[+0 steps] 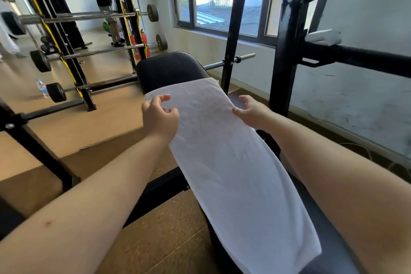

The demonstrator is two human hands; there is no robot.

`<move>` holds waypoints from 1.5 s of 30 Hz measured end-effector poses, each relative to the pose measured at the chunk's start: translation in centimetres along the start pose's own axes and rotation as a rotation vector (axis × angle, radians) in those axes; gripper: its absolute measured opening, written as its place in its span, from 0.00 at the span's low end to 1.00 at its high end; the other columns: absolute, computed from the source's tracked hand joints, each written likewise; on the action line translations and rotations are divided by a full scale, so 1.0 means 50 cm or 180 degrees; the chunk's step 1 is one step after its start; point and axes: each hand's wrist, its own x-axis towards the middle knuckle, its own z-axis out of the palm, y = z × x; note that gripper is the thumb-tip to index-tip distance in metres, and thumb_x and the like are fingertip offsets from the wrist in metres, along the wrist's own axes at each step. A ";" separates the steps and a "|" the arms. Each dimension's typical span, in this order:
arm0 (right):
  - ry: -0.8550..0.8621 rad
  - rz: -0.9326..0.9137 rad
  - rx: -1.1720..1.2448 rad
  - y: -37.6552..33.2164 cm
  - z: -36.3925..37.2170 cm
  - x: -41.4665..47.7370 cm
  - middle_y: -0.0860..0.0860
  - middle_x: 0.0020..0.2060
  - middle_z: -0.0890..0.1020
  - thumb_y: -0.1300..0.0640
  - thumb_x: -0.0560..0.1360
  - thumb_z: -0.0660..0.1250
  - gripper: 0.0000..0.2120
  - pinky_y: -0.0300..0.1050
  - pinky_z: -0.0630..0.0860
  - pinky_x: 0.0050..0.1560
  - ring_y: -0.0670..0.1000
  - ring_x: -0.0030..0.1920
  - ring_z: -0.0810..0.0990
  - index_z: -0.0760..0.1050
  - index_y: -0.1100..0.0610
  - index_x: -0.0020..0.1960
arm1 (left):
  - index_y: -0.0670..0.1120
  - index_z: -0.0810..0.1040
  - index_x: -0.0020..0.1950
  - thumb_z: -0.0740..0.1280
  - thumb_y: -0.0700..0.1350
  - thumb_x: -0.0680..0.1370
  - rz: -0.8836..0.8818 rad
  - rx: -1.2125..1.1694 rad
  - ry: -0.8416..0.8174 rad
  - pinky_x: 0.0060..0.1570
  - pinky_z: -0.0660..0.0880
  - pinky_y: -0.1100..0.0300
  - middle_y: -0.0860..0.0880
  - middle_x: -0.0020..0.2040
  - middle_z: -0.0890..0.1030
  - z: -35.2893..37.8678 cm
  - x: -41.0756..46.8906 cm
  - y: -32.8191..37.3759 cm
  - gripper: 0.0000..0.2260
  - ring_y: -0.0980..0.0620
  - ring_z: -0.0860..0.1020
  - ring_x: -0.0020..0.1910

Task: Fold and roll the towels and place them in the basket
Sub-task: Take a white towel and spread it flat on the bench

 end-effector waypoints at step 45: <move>0.0579 0.1955 0.3391 0.344 -0.004 -0.506 0.57 0.48 0.77 0.70 0.78 0.66 0.12 0.43 0.74 0.31 0.52 0.41 0.77 0.73 0.55 0.55 | 0.49 0.73 0.42 0.59 0.39 0.82 0.0746 0.0916 -0.2638 0.34 0.68 0.56 0.49 0.35 0.76 0.015 -0.509 -0.052 0.10 0.50 0.74 0.33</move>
